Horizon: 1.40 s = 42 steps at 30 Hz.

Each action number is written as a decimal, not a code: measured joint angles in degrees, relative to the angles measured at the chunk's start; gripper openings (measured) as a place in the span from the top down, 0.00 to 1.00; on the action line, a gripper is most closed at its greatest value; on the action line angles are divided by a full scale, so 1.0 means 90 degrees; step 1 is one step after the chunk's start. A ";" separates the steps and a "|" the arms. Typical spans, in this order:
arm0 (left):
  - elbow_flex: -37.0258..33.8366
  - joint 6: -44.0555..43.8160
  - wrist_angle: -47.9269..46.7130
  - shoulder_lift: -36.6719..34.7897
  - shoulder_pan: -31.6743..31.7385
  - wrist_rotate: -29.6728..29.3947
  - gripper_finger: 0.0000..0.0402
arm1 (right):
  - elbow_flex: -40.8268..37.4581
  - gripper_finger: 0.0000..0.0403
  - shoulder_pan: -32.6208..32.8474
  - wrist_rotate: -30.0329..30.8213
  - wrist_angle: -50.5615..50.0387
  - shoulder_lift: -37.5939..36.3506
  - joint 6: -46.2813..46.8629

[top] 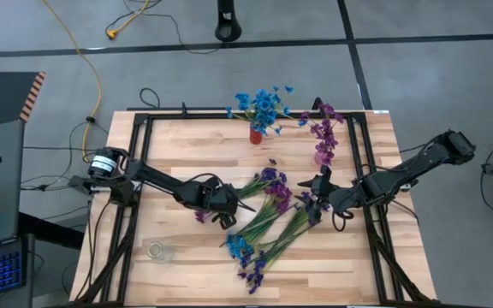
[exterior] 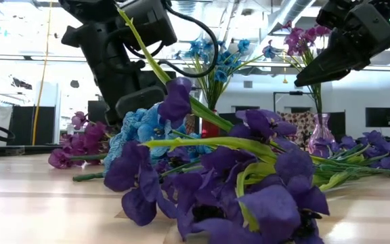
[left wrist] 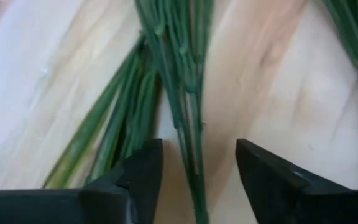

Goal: Sort flowers into vase by color
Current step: Put the top dark blue flowers into the transparent vase

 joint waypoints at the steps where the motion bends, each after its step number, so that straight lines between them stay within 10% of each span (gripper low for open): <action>1: 0.0000 0.0001 0.0002 0.0000 0.0037 0.0005 0.58 | 0.0000 0.43 0.0000 0.0000 0.0000 0.0000 0.0002; 15: 0.0000 -0.0024 0.0064 -0.0034 0.0254 0.0135 0.98 | 0.0000 0.43 0.0000 0.0000 0.0000 -0.0002 0.0000; 42: 0.0000 0.0210 0.0104 -0.1638 0.0236 -0.0107 1.00 | 0.0000 0.43 0.0000 0.0002 0.0000 -0.0002 0.0002</action>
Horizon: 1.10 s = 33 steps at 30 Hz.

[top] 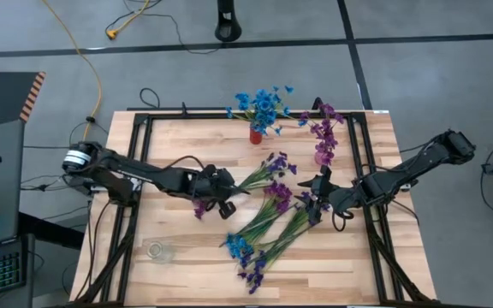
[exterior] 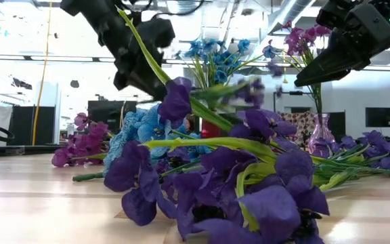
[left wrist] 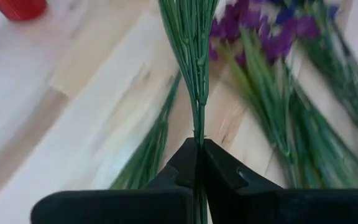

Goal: Sort flowers into vase by color
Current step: Put the top dark blue flowers into the transparent vase

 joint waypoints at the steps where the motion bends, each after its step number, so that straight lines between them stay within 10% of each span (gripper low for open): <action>1: 0.0000 0.0006 -0.0006 -0.0091 -0.0030 -0.0114 1.00 | 0.0000 0.43 0.0000 0.0000 0.0000 0.0002 -0.0002; 17: 0.0000 0.0218 -0.0063 -0.1713 -0.0939 -0.1847 1.00 | 0.0000 0.43 0.0000 -0.0001 0.0000 0.0001 -0.0002; 33: 0.0002 -0.1192 -0.0975 -0.2139 -0.3504 -0.5824 1.00 | 0.0000 0.43 0.0000 0.0000 0.0000 0.0002 -0.0002</action>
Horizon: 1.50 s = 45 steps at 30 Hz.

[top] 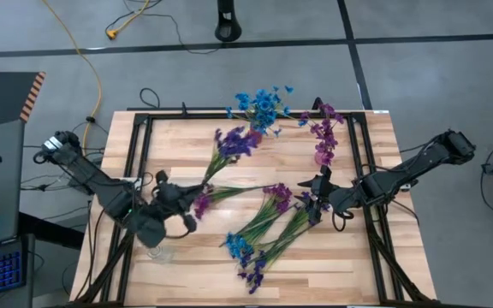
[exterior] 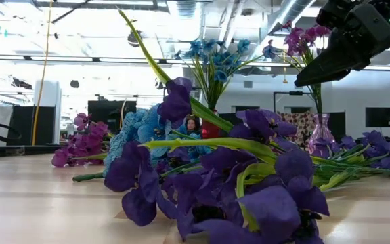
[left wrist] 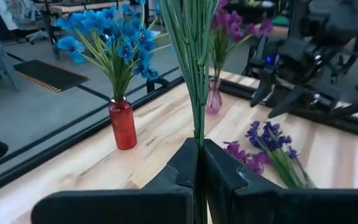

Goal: Sort flowers into vase by color
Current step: Put the top dark blue flowers into the transparent vase

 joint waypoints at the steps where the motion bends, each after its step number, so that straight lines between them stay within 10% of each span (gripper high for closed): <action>1: 0.0000 -0.0159 -0.0082 0.0000 -0.0149 -0.0127 1.00 | 0.0000 0.43 0.0000 0.0000 0.0000 0.0000 0.0000; 28: 0.0000 -0.1850 -0.0955 0.0323 -0.3389 -0.1611 1.00 | 0.0000 0.43 0.0000 0.0005 0.0000 -0.0001 0.0001; 45: -0.1179 -0.3287 -0.1312 0.0321 -0.4155 -0.2051 1.00 | 0.0000 0.43 0.0000 0.0010 0.0002 -0.0001 0.0002</action>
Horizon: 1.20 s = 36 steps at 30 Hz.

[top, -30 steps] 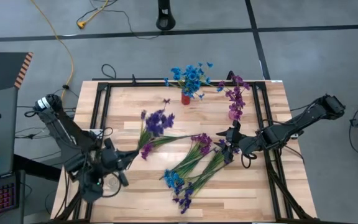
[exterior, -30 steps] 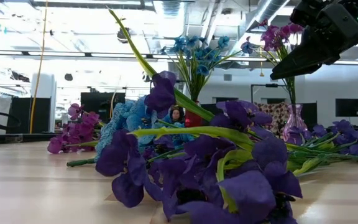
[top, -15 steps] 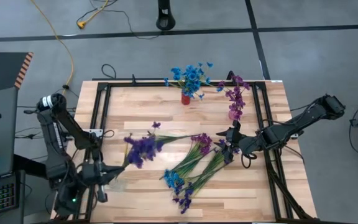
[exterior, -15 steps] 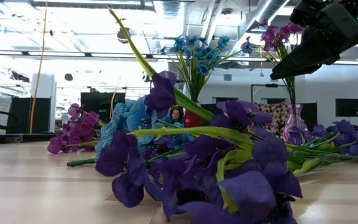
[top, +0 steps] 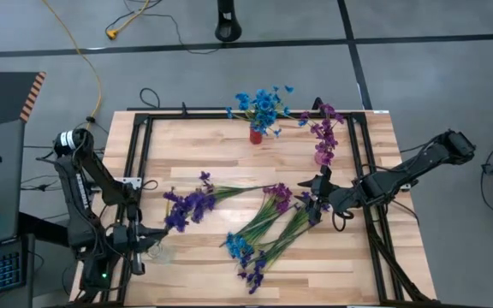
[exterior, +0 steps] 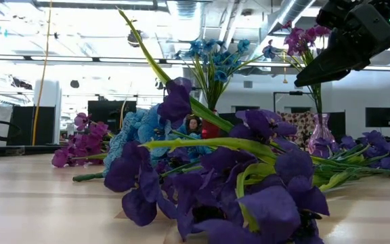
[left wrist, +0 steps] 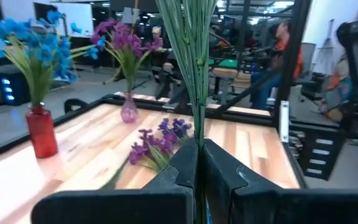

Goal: Sort flowers into vase by color
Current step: Put the top dark blue flowers into the transparent vase

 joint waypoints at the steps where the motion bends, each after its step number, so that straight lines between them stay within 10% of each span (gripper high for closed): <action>1: -0.0032 -0.0051 0.0007 0.0000 -0.0071 0.0000 1.00 | 0.0000 0.43 0.0000 0.0000 0.0000 0.0001 -0.0001; 36: -0.1317 0.0494 0.1093 0.0000 -0.0324 0.0040 1.00 | 0.0000 0.43 0.0000 0.0010 0.0005 -0.0001 0.0006</action>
